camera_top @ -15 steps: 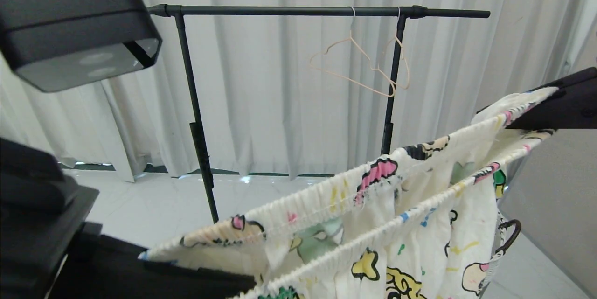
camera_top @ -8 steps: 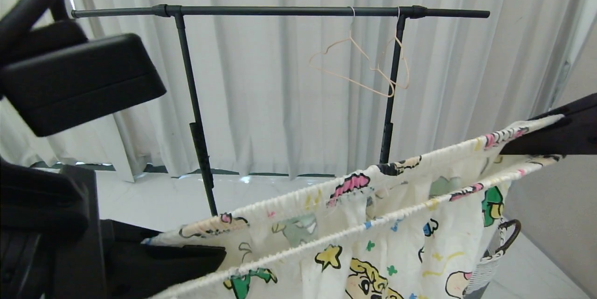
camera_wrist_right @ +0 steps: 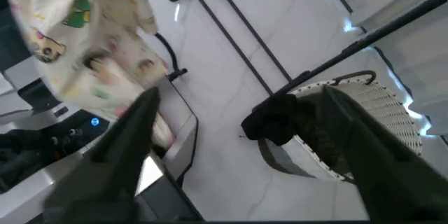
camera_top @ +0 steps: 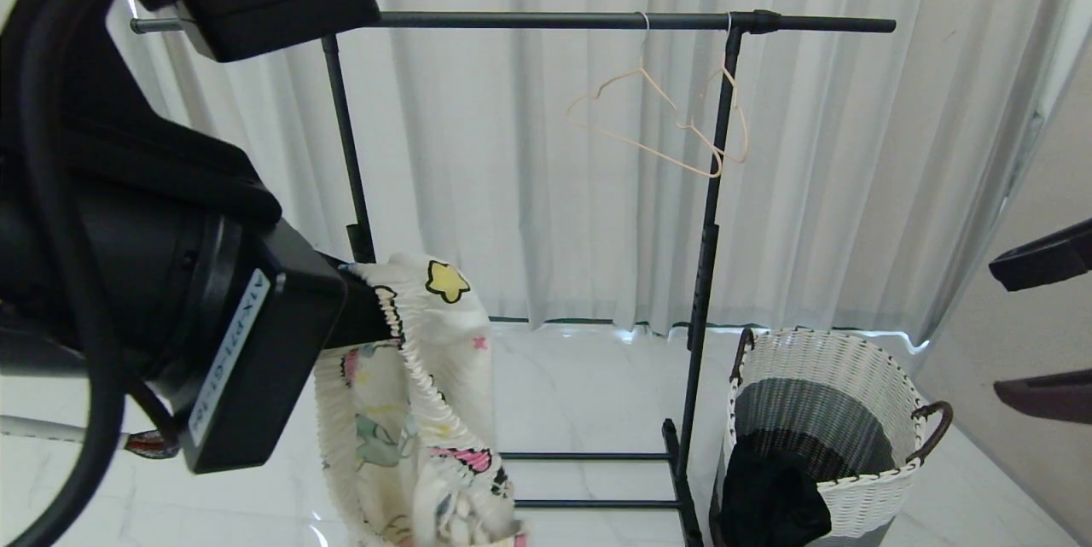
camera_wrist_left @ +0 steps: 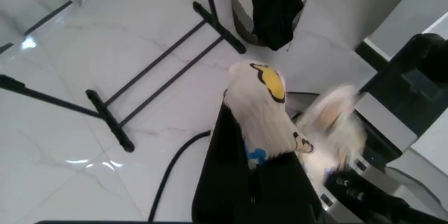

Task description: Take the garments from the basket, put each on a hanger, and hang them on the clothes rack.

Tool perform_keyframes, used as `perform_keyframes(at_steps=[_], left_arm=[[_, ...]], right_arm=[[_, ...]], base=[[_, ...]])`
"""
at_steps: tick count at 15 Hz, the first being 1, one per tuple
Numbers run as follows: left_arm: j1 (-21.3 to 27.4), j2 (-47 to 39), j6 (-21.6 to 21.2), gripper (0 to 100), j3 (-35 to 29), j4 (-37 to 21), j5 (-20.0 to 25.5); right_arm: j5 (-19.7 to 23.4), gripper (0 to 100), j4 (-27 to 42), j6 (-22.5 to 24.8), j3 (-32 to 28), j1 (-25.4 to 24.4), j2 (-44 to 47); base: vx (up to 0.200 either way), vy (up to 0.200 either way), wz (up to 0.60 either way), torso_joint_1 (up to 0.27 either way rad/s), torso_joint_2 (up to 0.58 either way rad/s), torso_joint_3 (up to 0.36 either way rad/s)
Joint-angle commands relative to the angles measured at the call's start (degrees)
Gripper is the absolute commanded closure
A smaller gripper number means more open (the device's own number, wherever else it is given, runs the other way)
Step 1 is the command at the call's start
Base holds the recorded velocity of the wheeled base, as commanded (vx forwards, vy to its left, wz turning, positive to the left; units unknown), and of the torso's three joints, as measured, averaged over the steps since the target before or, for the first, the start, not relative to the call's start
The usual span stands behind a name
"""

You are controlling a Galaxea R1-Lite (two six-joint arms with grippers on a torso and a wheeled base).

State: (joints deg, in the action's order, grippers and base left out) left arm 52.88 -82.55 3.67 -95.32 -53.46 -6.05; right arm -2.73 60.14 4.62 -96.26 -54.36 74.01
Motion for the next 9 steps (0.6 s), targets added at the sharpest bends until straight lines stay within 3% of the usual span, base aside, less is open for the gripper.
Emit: perform_keyframes(at_steps=[1,3,5,6,8,9], left_arm=[[-0.1,-1.1,0.1,100,0.0,0.2,0.0],[-0.8,-0.6,0.0,100,1.3,0.1,-1.0],[-4.2,3.0,-0.2,100,6.5,0.1,-4.1],[-6.9,6.1,-0.2,100,11.0,0.1,-5.5],[-12.5,11.2,-0.2,100,17.5,0.1,-5.8],[-20.4,14.2,-0.3,100,24.0,0.1,-8.1]], right_arm=[[0.1,0,0.0,0.0,0.5,0.0,-1.0],[-1.7,0,0.2,-0.8,2.4,1.1,-2.6],[-10.1,0,0.2,-3.2,6.3,5.9,-4.1],[-13.9,0,0.2,-4.1,9.3,10.1,-5.4],[-15.0,0,0.0,-4.3,14.9,16.9,-8.4],[-14.7,0,-0.2,-6.0,19.6,22.7,-10.8]], base=[[0.000,0.000,0.00,0.000,0.00,0.000],[0.000,0.000,0.00,0.000,0.00,0.000],[0.000,0.000,0.00,0.000,0.00,0.000],[0.000,0.000,0.00,0.000,0.00,0.000],[0.000,0.000,0.00,0.000,0.00,0.000],[0.000,0.000,0.00,0.000,0.00,0.000]])
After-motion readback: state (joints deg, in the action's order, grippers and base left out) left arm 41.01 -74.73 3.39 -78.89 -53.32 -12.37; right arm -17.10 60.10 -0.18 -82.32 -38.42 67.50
